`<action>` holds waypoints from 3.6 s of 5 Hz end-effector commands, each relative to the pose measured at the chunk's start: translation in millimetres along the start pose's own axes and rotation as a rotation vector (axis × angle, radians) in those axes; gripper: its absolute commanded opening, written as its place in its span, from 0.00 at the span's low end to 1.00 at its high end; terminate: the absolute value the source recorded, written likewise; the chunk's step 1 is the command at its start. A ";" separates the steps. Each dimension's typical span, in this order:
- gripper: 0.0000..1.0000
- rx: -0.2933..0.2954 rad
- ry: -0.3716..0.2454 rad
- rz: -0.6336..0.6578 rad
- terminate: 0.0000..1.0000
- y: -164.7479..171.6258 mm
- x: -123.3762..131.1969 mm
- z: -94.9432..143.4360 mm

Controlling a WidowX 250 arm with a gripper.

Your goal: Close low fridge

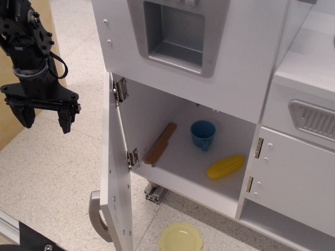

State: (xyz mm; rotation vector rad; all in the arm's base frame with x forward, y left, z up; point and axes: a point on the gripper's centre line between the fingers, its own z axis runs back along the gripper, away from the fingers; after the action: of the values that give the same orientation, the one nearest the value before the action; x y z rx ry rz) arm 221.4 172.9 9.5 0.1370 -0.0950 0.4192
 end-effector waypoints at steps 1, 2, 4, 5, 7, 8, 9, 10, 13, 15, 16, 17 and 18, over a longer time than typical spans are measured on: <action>1.00 0.000 0.000 0.000 0.00 0.0 0.0 0.0; 1.00 -0.010 -0.007 -0.087 0.00 0.1 -17.3 -8.0; 1.00 -0.026 -0.023 -0.243 0.00 -32.5 -56.3 -18.8; 1.00 -0.040 -0.039 -0.274 0.00 -59.6 -67.2 -21.5; 1.00 -0.065 -0.081 -0.246 0.00 -107.8 -54.3 -29.5; 1.00 -0.070 -0.113 -0.211 0.00 -133.0 -39.2 -31.5; 1.00 -0.088 -0.134 -0.172 0.00 -152.2 -20.5 -31.2; 1.00 -0.096 -0.139 -0.148 0.00 -168.1 -6.8 -34.1; 1.00 -0.151 -0.194 -0.069 0.00 -196.1 24.0 -41.9; 1.00 -0.151 -0.229 -0.040 0.00 -196.2 32.8 -43.8; 1.00 -0.156 -0.192 -0.062 0.00 -182.1 17.4 -40.6; 1.00 -0.141 -0.162 -0.079 0.00 -170.0 4.3 -42.1; 1.00 -0.141 -0.162 -0.079 0.00 -170.0 4.3 -42.1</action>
State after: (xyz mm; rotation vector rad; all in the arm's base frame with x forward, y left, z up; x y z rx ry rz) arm 286.4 22.3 -70.4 0.0415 -0.2135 0.3192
